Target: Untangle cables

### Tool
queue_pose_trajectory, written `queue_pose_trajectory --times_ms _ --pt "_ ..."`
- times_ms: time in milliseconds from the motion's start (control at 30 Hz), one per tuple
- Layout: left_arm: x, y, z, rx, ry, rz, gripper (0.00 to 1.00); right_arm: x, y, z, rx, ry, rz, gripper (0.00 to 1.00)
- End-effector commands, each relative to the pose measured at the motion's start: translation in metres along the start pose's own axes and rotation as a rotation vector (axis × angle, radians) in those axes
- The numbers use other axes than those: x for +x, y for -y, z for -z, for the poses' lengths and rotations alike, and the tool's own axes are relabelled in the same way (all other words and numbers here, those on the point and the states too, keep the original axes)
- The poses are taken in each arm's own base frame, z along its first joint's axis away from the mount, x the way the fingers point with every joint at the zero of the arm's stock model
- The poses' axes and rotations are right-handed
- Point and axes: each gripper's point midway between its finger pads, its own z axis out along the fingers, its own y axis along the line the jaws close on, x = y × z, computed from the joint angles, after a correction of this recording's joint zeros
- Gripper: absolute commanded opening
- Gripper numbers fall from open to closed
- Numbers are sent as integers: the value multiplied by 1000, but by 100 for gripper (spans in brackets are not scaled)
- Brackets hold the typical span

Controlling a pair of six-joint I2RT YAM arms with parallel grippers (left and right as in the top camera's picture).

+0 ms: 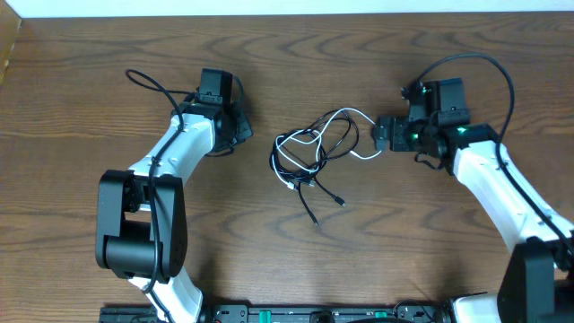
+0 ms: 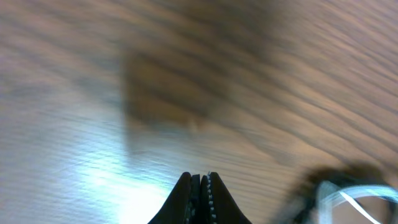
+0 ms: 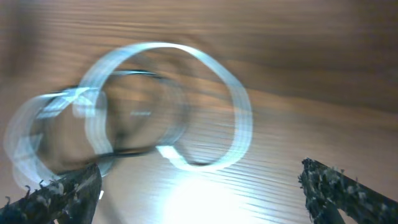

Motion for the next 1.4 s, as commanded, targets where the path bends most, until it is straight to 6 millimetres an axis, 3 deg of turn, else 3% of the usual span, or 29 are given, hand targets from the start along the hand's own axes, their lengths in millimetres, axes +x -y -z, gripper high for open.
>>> queue_pose_trajectory --times_ms 0,233,367,400,500,533,733,833,967,1133,1267,1367 --pt "14 35 8 212 -75 -115 8 13 -52 0 -260 -69 19 97" --pt "21 39 9 245 -108 -114 8 40 -78 -22 -301 -161 69 82" --pt "27 37 9 238 -131 -107 7 57 -113 -36 -426 -202 164 75" --pt "27 37 9 237 -134 -106 8 61 -121 -40 -451 -207 180 70" --pt "30 36 9 236 -146 -104 8 69 -141 -55 -499 -208 231 40" --pt "31 36 9 236 -150 -103 7 72 -148 -61 -512 -207 247 36" --pt "38 35 10 239 -182 -95 8 83 -171 -93 -558 -196 249 46" --pt "39 35 9 237 -187 -94 8 89 -177 -106 -570 -208 212 47" --pt "41 33 5 233 -196 -90 8 99 -188 -109 -654 -232 218 46" --pt "41 33 3 232 -198 -90 8 91 -191 -108 -682 -198 231 38" --pt "40 33 3 234 -194 -96 8 75 -192 -107 -697 -153 193 3" --pt "40 34 3 239 -194 -101 13 64 -191 -106 -700 -135 142 1"
